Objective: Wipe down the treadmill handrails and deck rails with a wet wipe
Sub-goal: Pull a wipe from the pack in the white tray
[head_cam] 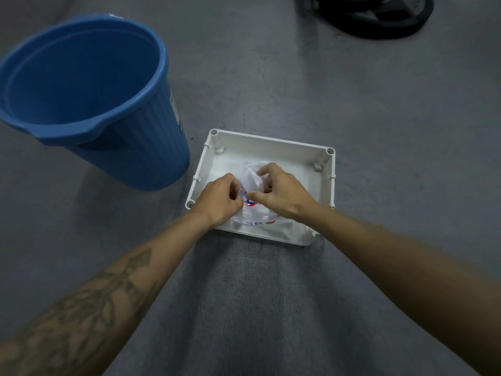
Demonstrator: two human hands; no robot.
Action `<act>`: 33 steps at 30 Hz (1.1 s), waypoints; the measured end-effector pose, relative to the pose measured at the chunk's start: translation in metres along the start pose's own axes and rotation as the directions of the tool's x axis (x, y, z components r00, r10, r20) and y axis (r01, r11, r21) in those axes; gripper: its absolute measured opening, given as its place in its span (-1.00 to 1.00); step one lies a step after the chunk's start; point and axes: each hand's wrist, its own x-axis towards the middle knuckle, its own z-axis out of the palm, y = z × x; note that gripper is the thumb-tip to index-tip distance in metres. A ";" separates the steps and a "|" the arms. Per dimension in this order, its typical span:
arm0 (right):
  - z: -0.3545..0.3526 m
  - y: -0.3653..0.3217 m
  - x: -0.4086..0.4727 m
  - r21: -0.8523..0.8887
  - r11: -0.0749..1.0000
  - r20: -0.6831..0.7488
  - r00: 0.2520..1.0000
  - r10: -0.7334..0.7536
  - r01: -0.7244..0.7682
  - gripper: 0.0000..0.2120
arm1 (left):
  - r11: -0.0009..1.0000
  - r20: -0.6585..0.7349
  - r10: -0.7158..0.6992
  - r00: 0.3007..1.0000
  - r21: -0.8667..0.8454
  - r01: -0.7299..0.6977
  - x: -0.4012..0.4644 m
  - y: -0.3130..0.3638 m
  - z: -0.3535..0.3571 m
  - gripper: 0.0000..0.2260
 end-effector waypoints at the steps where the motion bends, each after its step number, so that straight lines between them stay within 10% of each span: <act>1: 0.001 -0.001 0.002 -0.045 0.999 -0.017 1.000 -0.004 0.003 -0.63 | 1.000 0.006 -0.004 1.000 0.005 0.003 0.000 0.000 0.000 -0.85; 4: -0.001 -0.001 0.005 -0.051 0.999 -0.082 0.997 -0.004 0.000 -0.92 | 1.000 0.017 -0.019 1.000 0.023 0.019 0.000 0.002 -0.001 -0.72; 14: -0.013 -0.001 0.001 0.589 0.800 -0.129 0.965 0.229 -0.111 -0.82 | 1.000 -0.031 -0.018 0.999 0.014 0.018 0.001 0.016 -0.001 -0.66; 26: -0.031 -0.011 -0.003 0.467 0.882 -0.453 0.875 0.170 0.070 -0.81 | 0.876 -0.103 0.002 0.995 -0.479 -0.051 -0.002 0.044 -0.004 -0.71; 33: -0.024 -0.004 -0.001 0.412 0.906 -0.405 0.910 0.089 0.095 -0.82 | 0.774 -0.025 -0.028 0.999 -0.633 0.006 -0.001 0.046 0.002 -0.85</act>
